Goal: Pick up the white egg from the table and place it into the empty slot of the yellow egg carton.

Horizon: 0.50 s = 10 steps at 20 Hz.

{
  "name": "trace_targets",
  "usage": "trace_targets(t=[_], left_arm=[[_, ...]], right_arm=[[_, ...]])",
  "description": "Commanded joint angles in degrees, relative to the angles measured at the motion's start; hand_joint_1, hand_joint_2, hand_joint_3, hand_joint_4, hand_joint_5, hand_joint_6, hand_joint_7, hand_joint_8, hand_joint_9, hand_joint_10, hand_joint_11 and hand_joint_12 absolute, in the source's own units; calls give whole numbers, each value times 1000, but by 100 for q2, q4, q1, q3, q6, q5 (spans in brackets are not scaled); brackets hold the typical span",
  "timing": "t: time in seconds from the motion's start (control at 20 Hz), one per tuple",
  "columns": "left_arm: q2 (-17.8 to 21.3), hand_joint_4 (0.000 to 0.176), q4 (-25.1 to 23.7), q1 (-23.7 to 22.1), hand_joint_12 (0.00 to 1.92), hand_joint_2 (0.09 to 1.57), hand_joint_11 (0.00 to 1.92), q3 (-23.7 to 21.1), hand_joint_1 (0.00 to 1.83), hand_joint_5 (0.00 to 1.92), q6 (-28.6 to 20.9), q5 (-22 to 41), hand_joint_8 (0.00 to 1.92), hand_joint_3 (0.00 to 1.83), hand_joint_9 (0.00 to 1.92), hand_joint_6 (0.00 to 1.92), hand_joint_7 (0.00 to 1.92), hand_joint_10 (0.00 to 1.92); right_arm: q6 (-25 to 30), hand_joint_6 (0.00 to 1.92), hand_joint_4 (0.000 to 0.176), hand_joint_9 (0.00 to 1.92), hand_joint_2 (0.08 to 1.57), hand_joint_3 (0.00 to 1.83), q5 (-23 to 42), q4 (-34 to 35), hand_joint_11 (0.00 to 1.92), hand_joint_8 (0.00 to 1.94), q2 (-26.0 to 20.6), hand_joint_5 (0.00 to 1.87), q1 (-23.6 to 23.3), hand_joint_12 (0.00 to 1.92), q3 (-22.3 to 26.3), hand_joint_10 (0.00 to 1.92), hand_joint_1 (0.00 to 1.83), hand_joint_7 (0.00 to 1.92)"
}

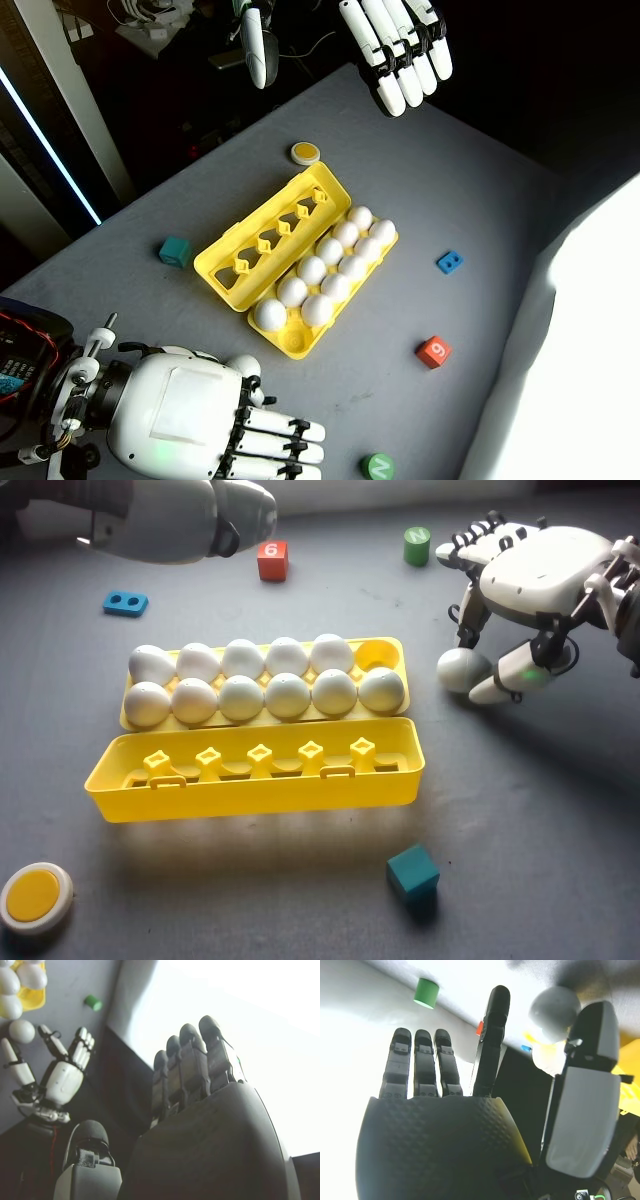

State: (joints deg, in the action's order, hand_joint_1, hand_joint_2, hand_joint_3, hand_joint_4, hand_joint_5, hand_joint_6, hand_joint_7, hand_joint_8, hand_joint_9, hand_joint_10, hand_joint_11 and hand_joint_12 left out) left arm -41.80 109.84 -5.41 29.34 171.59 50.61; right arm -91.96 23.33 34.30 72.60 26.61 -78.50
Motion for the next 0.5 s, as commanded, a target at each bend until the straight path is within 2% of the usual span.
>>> trace_targets(t=[0.0, 0.1, 0.15, 0.2, 0.25, 0.3, 0.45], left_arm=[[15, 0, -476, -48, 384, 1167, 0, 4, 0, 223, 22, -160, 4, 0, 217, 2, 250, 2], [15, 0, -474, -48, 383, 1164, 0, 4, 0, 217, 22, -160, 2, 0, 215, 0, 247, 1], [15, 0, -472, -48, 383, 1164, 0, 4, 0, 217, 22, -160, 1, 0, 211, 0, 245, 0], [15, 0, -471, -48, 383, 1164, 0, 4, 0, 217, 22, -160, 1, 0, 211, 0, 245, 0], [15, 0, -471, -48, 418, 1163, 0, 4, 0, 226, 22, -160, 3, 0, 224, 4, 253, 4], [15, 0, -471, -48, 409, 1166, 0, 4, 0, 210, 22, -160, 1, 0, 216, 1, 241, 1], [15, 0, -471, -48, 382, 1171, 0, 4, 0, 199, 22, -160, 2, 1, 200, 1, 224, 2]], right_arm=[[53, 16, 176, 0, 878, 7, 605, -79, 0, 0, -32, 1082, -92, 0, 12, 0, 894, 0], [60, 19, 176, 0, 885, 6, 605, -82, 0, 0, -27, 1102, -111, 0, 52, 0, 908, 0], [60, 406, 176, 0, 975, 8, 605, -88, 0, 0, -22, 1217, -113, 0, 70, 0, 1044, 0], [60, 406, 176, 0, 975, 8, 606, -104, 0, 0, -16, 1217, -111, 0, 81, 0, 1044, 0], [63, 401, 176, 0, 982, 0, 611, -123, 0, 2, -7, 1304, -102, 0, 84, 0, 1097, 48], [66, 330, 176, 0, 973, 1, 616, -125, 0, 0, -4, 1347, -98, 0, 83, 0, 1105, 76], [71, 313, 176, 0, 969, 0, 623, -131, 0, 10, -1, 1365, -91, 0, 83, 0, 1113, 110]])
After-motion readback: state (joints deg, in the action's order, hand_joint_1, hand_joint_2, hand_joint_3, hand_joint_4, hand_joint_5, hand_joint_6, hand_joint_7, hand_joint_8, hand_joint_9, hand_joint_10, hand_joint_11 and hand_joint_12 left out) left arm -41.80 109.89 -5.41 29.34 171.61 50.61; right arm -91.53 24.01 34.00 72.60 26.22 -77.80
